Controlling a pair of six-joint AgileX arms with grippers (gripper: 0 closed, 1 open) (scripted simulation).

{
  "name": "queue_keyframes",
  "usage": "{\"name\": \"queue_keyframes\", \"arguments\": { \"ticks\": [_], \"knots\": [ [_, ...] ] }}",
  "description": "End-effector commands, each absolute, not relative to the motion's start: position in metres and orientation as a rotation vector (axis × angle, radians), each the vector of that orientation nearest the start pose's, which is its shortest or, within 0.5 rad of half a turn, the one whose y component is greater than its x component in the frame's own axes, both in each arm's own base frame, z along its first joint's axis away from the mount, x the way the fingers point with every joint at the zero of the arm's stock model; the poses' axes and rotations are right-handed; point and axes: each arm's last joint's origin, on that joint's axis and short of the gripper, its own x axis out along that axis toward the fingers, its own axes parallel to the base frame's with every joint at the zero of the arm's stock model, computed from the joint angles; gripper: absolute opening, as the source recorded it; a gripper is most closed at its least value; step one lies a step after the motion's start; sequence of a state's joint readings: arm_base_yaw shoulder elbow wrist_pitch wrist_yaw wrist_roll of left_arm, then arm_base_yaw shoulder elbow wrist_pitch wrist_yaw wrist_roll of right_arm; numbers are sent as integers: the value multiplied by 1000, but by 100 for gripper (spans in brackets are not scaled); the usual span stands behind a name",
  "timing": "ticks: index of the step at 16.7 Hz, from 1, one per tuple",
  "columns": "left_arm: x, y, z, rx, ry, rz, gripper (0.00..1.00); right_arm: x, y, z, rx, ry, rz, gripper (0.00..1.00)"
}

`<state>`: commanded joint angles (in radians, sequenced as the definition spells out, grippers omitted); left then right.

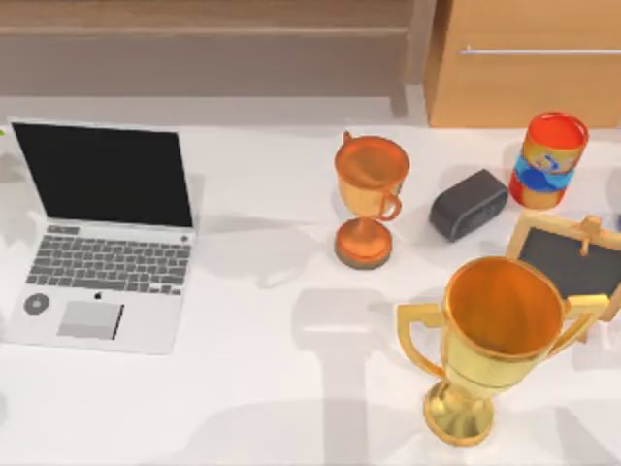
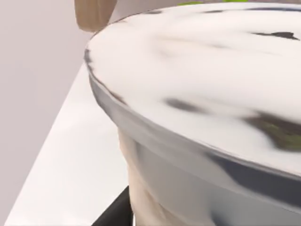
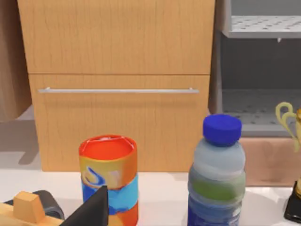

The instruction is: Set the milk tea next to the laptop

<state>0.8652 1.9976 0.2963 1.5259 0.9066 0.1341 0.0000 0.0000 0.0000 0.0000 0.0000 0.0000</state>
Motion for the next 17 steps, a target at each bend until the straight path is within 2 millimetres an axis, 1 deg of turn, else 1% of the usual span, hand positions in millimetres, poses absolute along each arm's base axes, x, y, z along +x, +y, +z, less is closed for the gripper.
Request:
{"name": "queue_keyframes", "arguments": {
  "ticks": [8,14,17],
  "knots": [
    [178,173,74,-10,100,-26,0,106,-1,160,0,0,0,100],
    [178,173,83,-10,100,-26,0,106,-1,160,0,0,0,100],
    [178,173,84,-10,100,-26,0,106,-1,160,0,0,0,100]
  ]
}}
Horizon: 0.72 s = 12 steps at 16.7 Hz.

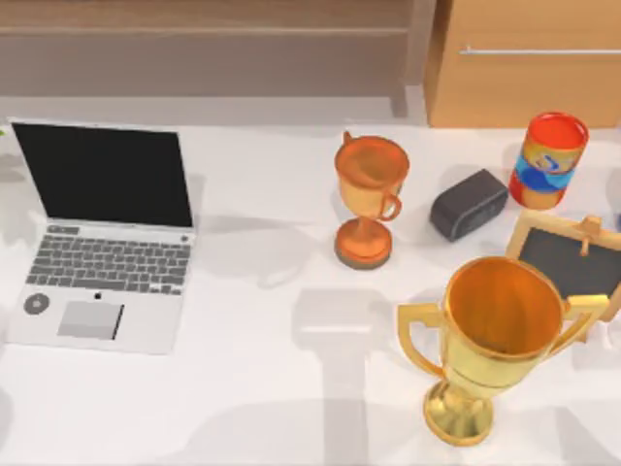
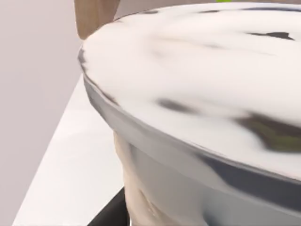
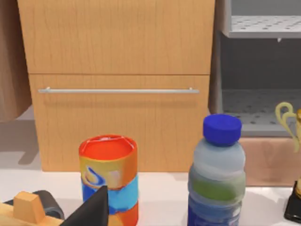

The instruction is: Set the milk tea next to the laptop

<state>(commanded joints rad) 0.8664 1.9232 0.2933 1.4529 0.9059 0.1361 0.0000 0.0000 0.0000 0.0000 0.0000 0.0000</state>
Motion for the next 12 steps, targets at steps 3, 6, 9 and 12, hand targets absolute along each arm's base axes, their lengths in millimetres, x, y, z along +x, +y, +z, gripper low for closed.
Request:
{"name": "queue_keyframes", "arguments": {
  "ticks": [3,6,9,12],
  "knots": [
    [181,174,87,8,86,-27,0,106,-1,160,0,0,0,100],
    [191,164,100,57,39,-41,0,106,-1,160,0,0,0,100],
    [200,135,105,50,34,-65,0,106,-1,160,0,0,0,100],
    [209,97,106,21,56,-93,0,106,-1,160,0,0,0,100]
  ]
}}
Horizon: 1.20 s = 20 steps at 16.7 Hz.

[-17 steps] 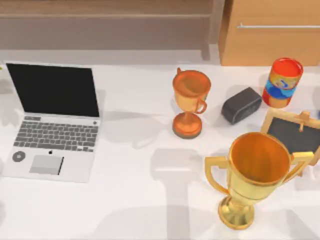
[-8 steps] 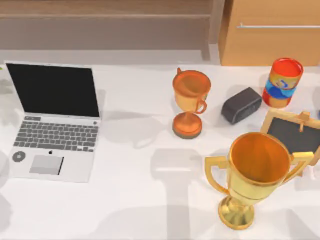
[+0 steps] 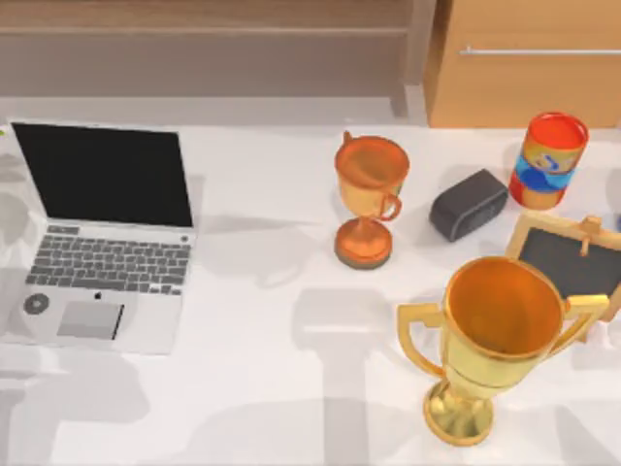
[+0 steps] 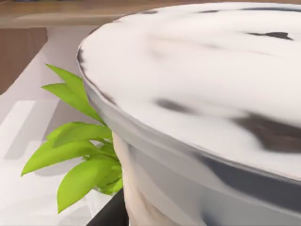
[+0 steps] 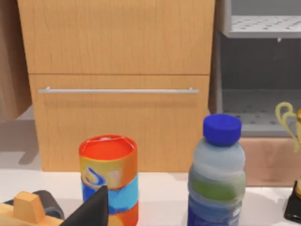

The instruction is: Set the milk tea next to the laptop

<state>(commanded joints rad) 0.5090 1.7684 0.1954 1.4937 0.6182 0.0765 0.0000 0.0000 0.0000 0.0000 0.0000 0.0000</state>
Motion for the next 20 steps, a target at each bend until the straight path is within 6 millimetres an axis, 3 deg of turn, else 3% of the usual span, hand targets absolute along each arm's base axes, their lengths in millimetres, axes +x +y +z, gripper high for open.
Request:
{"name": "queue_keyframes", "arguments": {
  "ticks": [11,16,20],
  "knots": [
    [236,-64,109,-10,127,-119,0,106,-1,160,0,0,0,100],
    [229,-139,113,0,127,-82,0,106,-1,160,0,0,0,100],
    [217,-186,117,-2,110,-48,0,106,-1,160,0,0,0,100]
  ]
}}
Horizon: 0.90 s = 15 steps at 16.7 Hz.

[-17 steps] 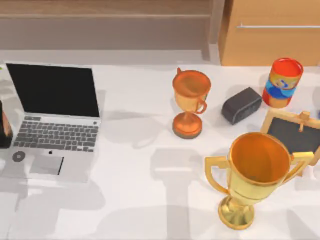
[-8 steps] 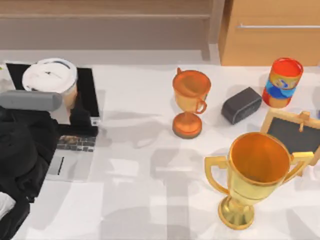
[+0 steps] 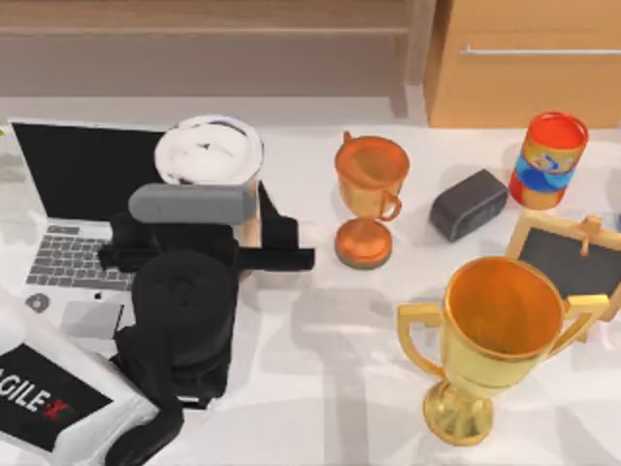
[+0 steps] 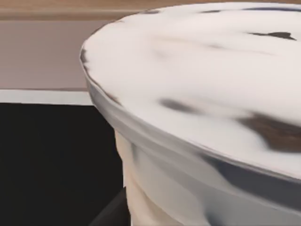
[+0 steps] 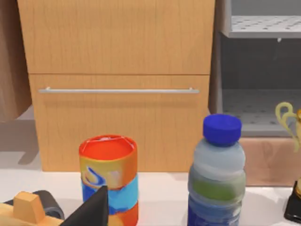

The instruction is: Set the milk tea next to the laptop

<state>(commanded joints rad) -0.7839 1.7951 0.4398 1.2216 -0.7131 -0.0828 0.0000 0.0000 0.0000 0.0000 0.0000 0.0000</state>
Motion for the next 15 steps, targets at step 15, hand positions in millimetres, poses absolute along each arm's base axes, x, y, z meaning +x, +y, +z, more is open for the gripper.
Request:
{"name": "queue_keyframes", "arguments": {
  "ticks": [15],
  "knots": [
    [210,-211,122,-24,83,-20,0,106,-1,160,0,0,0,100]
  ]
}}
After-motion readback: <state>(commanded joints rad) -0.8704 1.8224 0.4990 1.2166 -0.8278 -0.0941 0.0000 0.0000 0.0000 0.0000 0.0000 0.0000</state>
